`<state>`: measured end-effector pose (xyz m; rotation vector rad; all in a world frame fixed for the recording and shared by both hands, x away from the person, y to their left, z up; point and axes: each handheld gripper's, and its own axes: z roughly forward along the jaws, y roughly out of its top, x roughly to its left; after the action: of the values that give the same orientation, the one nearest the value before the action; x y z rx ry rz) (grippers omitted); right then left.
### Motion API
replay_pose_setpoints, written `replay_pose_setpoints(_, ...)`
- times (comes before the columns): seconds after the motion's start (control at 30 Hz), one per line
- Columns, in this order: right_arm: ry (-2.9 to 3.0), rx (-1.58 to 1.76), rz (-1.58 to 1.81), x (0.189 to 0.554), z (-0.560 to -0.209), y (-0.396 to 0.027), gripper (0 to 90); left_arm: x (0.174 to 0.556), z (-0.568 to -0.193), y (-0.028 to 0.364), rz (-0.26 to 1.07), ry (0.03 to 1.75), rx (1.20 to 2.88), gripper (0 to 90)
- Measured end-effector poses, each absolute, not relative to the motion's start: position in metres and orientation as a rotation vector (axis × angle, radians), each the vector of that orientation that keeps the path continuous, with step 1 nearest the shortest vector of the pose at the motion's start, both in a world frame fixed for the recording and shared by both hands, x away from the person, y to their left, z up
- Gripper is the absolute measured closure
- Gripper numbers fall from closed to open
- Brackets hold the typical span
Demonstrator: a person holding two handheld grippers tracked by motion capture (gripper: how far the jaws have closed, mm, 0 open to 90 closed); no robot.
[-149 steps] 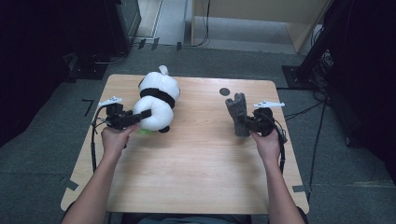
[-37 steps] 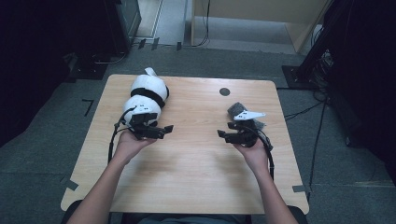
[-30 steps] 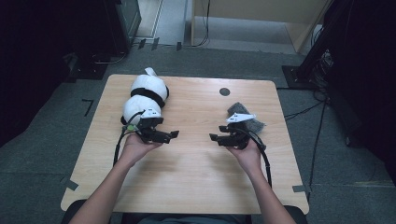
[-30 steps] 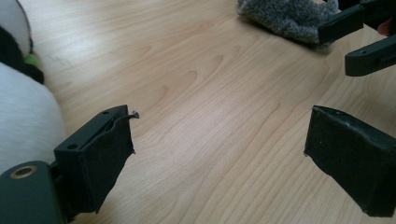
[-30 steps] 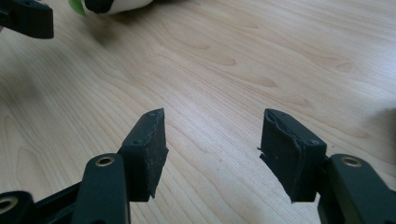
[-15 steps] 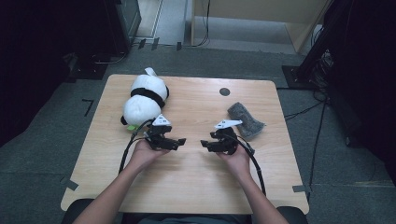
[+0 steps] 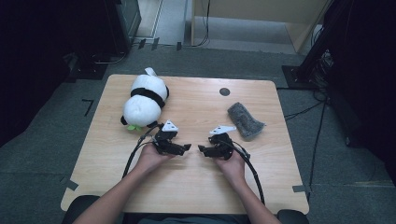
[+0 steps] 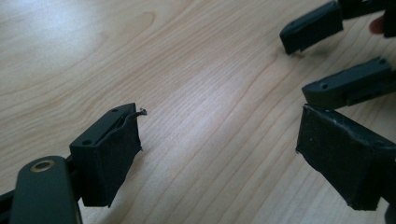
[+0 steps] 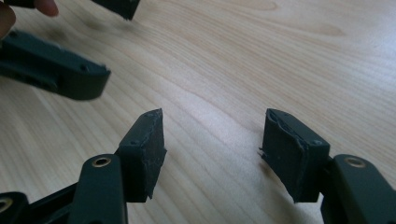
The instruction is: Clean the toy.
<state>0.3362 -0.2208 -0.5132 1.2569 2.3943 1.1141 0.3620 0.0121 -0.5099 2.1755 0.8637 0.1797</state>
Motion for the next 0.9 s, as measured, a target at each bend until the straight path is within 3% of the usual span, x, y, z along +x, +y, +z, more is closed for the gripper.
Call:
replay_pose_setpoints(0.47, 2.300, 1.171, 1.067, 0.332, -0.522, -0.214, 29.8, 0.356, -0.518, 0.003, 0.296, 0.819, 2.224, 13.3)
replay_pose_setpoints(0.6, 2.326, 1.148, 1.057, 0.333, -0.523, -0.213, 21.5, 0.353, -0.519, 0.000, 0.344, 0.811, 2.250, 13.3)
replay_pose_setpoints(0.9, 2.335, 1.161, 1.036, 0.335, -0.523, -0.212, 13.0, 0.353, -0.519, 0.000, 0.343, 0.812, 2.250, 13.1)
